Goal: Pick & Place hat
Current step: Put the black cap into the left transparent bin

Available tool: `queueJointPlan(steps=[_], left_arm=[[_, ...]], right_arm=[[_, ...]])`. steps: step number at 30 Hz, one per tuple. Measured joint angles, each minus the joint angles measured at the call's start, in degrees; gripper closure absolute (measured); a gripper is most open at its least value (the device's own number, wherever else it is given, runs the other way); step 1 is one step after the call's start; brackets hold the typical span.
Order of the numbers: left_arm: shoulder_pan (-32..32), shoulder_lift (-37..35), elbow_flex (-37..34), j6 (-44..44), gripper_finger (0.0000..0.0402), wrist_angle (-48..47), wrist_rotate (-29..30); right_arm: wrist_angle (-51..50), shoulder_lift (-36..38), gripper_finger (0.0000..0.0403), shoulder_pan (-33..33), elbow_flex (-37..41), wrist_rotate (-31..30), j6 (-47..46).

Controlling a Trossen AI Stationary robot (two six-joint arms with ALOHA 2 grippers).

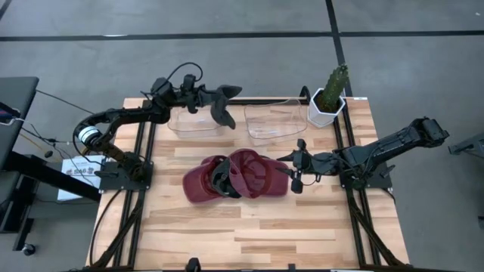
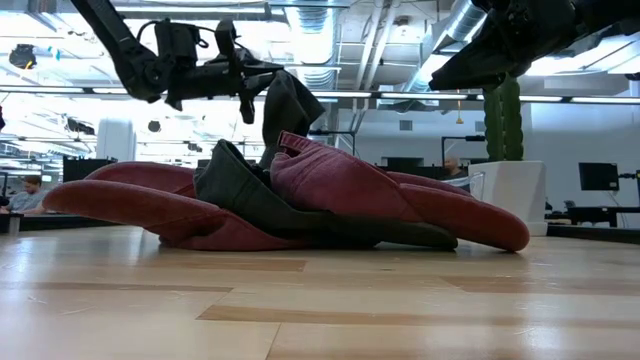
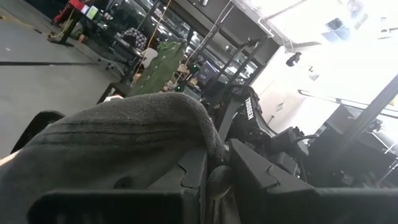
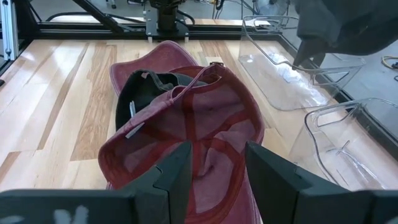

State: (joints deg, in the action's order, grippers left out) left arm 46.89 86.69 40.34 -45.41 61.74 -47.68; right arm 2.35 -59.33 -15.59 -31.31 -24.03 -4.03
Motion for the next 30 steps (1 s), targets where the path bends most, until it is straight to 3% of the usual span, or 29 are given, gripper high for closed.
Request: queueJointPlan(steps=[19, 30], left_arm=[[-0.85, 0.00, -0.13, -3.34, 0.0351, 0.72, -0.82], [-0.54, -0.02, -0.11, -7.28, 0.0351, 1.24, 6.54]], right_arm=[[-0.17, 0.00, 0.0262, 0.00, 0.00, 0.00, 0.04], [-0.20, 0.00, 0.0262, 0.00, 0.00, -0.02, 0.13]])
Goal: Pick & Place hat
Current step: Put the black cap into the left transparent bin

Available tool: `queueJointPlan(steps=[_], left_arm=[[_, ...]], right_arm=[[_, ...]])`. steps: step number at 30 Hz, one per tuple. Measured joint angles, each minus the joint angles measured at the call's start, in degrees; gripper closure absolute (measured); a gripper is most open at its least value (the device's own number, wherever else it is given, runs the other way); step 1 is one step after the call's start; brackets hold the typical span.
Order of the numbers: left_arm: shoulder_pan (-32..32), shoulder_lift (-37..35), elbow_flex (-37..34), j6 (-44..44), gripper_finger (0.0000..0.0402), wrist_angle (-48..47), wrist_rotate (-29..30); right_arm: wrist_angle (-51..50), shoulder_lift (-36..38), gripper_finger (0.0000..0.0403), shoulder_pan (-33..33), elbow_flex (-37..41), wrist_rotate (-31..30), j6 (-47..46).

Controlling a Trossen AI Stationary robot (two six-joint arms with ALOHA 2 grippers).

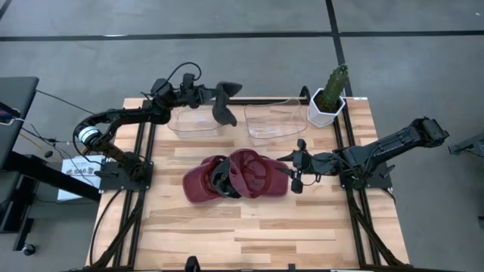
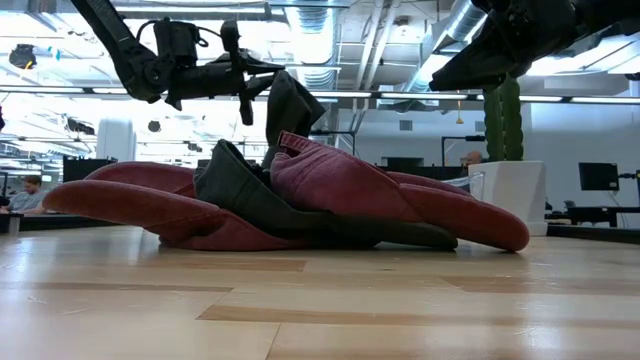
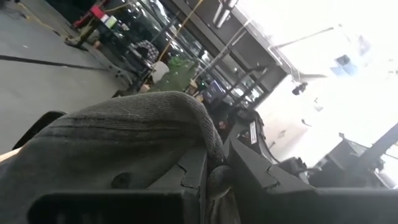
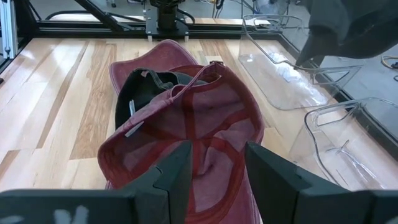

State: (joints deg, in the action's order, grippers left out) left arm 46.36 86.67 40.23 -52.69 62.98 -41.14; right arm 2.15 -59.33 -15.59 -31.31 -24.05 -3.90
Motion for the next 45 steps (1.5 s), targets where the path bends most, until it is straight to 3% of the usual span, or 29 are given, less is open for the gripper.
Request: queueJointPlan(steps=[31, 45], left_arm=[[1.43, -0.07, 0.07, 0.33, 0.0347, -1.77, 0.83], [1.17, -0.09, 0.07, 2.52, 0.0344, -7.25, 3.03]], right_arm=[[-0.02, 0.00, 0.0262, 0.00, 0.00, 0.00, 0.94], [-0.02, 0.00, 0.0262, 0.00, 0.00, 0.00, 0.94]])
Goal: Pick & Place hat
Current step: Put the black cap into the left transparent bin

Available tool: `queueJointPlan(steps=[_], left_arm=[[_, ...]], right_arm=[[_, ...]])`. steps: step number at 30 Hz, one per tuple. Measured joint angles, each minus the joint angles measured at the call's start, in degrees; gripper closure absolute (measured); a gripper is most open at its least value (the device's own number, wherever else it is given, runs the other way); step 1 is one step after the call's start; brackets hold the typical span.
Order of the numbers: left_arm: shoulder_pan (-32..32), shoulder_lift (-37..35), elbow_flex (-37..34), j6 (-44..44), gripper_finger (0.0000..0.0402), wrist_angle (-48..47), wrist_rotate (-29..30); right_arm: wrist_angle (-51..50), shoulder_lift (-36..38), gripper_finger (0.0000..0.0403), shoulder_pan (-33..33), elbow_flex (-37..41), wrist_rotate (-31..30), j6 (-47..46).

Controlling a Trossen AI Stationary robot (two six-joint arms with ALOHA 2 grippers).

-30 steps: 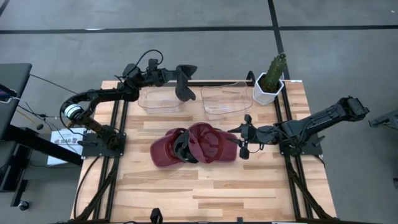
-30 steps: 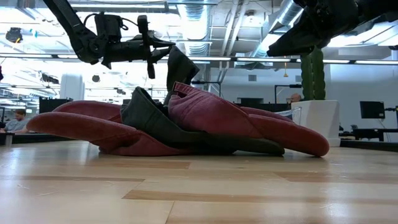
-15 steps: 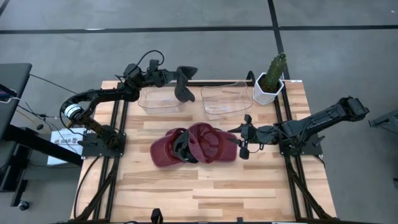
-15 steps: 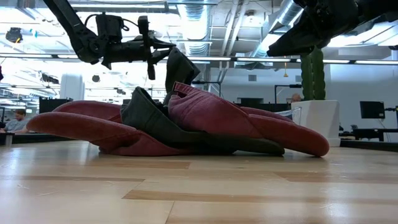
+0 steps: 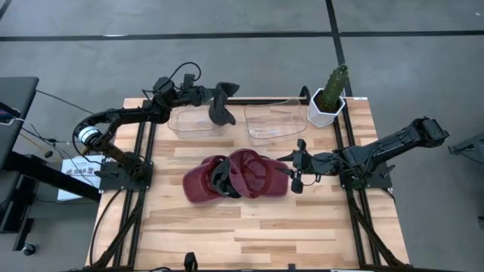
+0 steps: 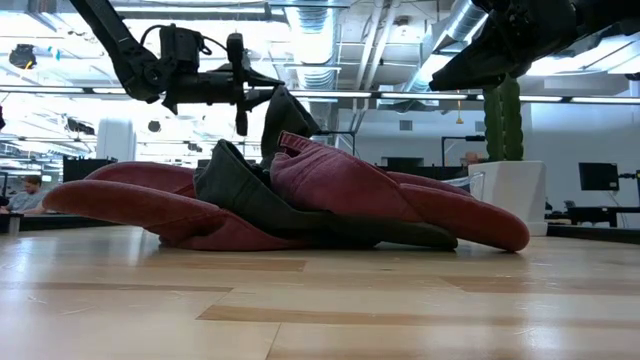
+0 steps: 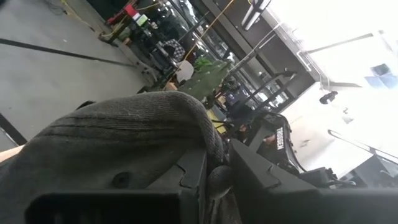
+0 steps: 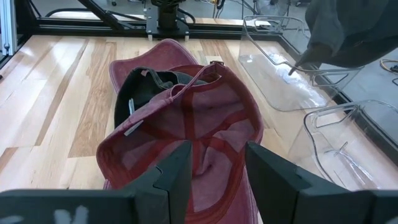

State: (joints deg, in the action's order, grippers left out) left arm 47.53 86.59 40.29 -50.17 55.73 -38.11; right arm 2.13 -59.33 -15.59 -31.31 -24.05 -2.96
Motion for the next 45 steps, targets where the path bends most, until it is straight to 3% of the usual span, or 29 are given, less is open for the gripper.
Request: queueJointPlan(steps=[45], left_arm=[[-0.96, 0.02, -1.20, 3.41, 0.0331, -0.81, 0.76]], right_arm=[[-0.04, 0.00, 0.0262, 0.00, 0.00, 0.00, 0.00]])
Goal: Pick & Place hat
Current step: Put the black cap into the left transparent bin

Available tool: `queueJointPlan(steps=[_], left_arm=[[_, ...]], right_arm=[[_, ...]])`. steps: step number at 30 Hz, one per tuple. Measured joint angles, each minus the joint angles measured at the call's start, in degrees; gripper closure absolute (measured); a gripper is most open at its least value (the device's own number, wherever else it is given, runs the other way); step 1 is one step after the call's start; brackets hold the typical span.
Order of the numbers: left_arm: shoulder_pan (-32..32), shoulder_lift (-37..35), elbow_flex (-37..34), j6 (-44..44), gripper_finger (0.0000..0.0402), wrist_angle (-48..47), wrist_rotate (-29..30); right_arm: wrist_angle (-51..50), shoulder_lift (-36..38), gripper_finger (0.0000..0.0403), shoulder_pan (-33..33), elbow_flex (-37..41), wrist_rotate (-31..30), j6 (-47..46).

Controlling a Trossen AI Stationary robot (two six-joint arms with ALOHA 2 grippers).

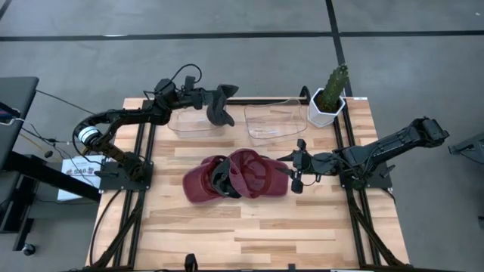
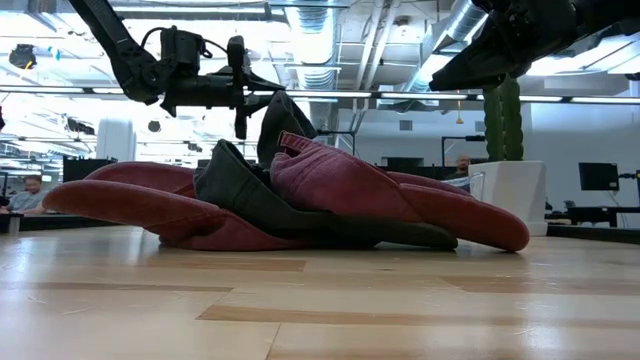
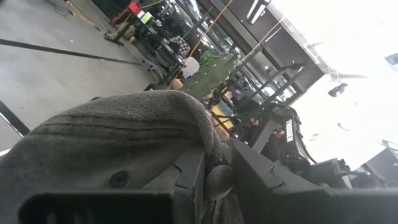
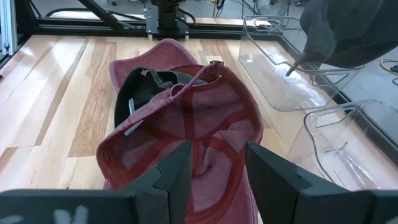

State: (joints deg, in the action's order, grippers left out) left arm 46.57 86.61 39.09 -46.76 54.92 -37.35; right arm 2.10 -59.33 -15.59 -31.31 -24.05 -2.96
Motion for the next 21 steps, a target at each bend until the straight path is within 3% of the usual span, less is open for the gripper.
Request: queueJointPlan(steps=[21], left_arm=[[-0.50, 0.00, -0.02, -0.15, 0.0322, 0.02, -0.15]], right_arm=[[-0.38, 0.00, 0.0262, 0.00, 0.00, 0.01, -0.02]])
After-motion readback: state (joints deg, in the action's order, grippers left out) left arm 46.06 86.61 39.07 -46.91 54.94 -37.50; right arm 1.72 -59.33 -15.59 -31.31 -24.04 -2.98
